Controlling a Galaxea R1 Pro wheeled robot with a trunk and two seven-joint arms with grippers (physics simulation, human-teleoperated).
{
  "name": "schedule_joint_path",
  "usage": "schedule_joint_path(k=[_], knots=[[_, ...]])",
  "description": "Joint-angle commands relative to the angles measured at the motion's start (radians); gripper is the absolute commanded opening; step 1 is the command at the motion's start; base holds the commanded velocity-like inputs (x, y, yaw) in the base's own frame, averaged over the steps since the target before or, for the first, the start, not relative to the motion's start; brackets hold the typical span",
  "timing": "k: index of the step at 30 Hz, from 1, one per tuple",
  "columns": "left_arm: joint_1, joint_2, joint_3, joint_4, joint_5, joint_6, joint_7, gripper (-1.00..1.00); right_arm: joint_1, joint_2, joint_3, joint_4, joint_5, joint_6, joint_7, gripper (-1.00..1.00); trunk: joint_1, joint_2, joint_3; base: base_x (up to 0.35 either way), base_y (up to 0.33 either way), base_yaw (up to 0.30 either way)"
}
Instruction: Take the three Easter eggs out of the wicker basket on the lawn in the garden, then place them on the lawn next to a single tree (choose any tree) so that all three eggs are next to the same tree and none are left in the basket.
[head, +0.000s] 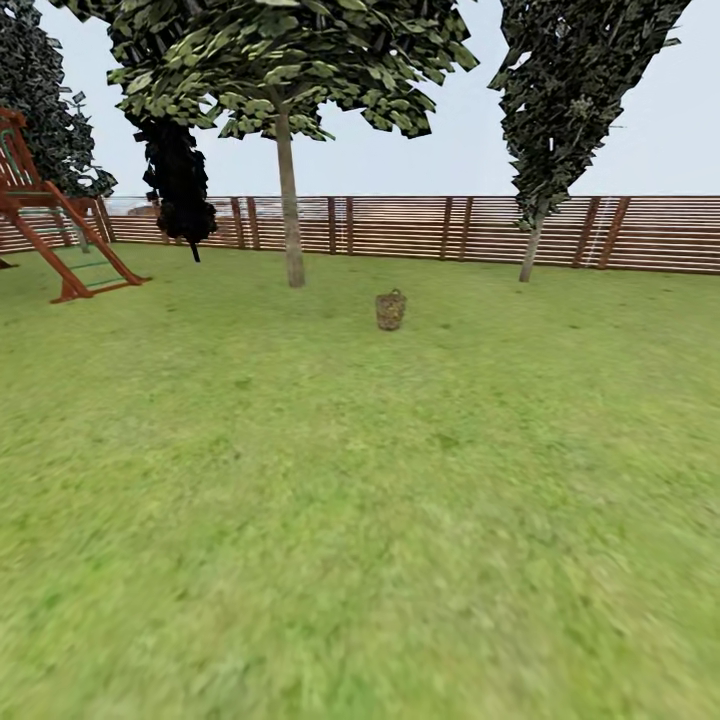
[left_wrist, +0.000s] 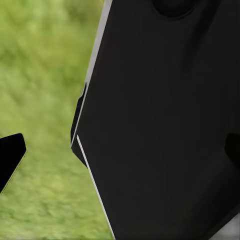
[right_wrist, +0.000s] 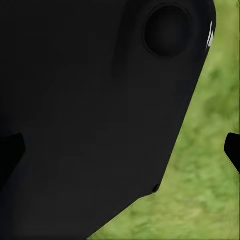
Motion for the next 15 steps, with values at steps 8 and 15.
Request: schedule_joint_path(k=[8,15], knots=[[0.000,0.000,0.005,0.000,0.001,-0.002,0.001,1.00,0.000,0.000,0.007,0.000,0.003,-0.001,-0.001,1.00,0.001,0.000,-0.001,0.303,0.155,0.000],[0.000,0.000,0.005,-0.001,0.001,-0.002,0.001,1.00,0.000,0.000,0.007,0.000,0.003,-0.001,-0.001,1.00,0.001,0.000,-0.001,0.303,0.155,0.000]])
